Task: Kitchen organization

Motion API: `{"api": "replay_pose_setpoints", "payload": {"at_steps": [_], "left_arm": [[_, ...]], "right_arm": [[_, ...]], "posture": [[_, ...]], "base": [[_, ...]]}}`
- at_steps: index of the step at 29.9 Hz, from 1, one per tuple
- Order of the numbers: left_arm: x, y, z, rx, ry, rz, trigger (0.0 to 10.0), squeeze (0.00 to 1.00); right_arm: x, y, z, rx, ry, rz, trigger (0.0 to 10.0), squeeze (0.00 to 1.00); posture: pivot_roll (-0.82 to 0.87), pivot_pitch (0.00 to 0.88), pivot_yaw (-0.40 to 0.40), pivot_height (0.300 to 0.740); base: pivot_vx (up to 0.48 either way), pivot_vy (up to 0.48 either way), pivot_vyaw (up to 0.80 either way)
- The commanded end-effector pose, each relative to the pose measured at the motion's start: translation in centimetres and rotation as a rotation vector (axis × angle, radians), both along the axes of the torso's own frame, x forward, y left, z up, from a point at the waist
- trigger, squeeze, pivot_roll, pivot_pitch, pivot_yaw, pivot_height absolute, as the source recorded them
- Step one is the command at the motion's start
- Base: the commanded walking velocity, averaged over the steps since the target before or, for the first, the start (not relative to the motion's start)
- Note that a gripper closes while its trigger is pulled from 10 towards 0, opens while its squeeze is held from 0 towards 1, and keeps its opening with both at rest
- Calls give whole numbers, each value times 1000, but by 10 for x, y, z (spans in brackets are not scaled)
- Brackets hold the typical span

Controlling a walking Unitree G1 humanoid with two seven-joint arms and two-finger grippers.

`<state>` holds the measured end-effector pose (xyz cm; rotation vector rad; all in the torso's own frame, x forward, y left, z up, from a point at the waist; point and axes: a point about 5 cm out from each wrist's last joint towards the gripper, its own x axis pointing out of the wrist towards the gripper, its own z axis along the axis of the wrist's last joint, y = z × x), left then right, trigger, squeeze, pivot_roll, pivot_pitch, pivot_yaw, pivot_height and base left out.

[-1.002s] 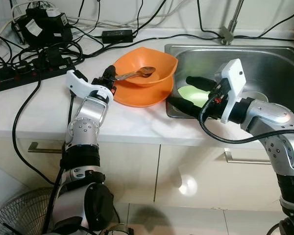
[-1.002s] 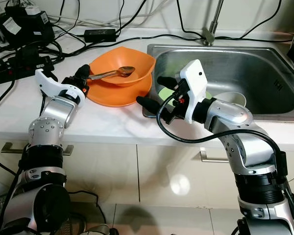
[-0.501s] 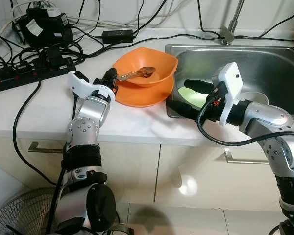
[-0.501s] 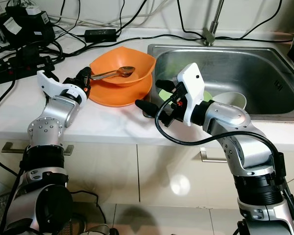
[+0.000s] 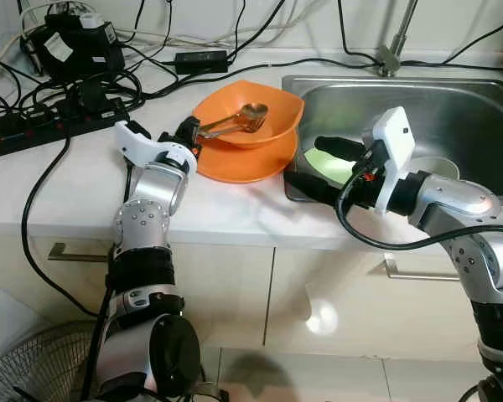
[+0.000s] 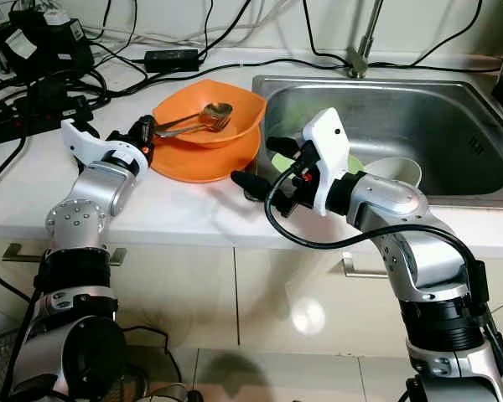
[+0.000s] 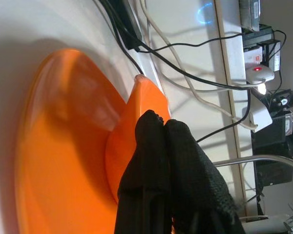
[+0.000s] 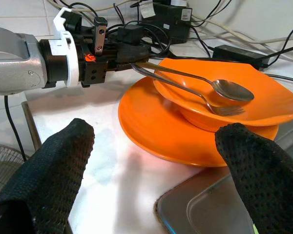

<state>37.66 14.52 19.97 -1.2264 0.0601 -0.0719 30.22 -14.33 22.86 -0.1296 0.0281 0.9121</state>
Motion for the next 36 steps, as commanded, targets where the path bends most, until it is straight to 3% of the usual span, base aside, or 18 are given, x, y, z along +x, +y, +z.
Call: {"api": "replay_pose_setpoints", "payload": {"at_steps": [1,7,10,17,25,28,32,36], "left_arm": [[1,5,18,33,-80,22,0,0],[1,9,27,76,-155,51,0,0],[0,9,42,111,-247,42,0,0],[0,6,64,74,-405,-47,0,0],[-10,-18,68,15,-476,-176,0,0],[-19,-38,64,0,-496,-272,0,0],[-28,-58,61,-24,-507,-379,0,0],[-34,-66,56,-39,-504,-429,0,0]], "right_arm": [[-1,1,0,-12,-6,4,10000,0],[-1,1,0,-11,-7,0,10000,0],[1,0,1,4,-8,-17,10000,0],[10,-5,10,90,-6,-89,10000,0],[19,-2,20,326,92,-151,10000,0],[24,-1,26,489,165,-165,10000,0],[29,-2,32,575,195,-180,10000,0],[31,-2,36,648,229,-185,10000,0]], "posture": [[-12,40,36,740],[-14,41,35,740],[-15,41,33,740],[-14,41,33,740],[-13,41,30,740],[-13,41,28,740],[-14,39,28,740],[-16,39,27,740]], "base": [[0,0,0],[0,0,0],[0,0,0],[0,0,0],[0,0,0],[0,0,0],[0,0,0],[0,0,0]]}}
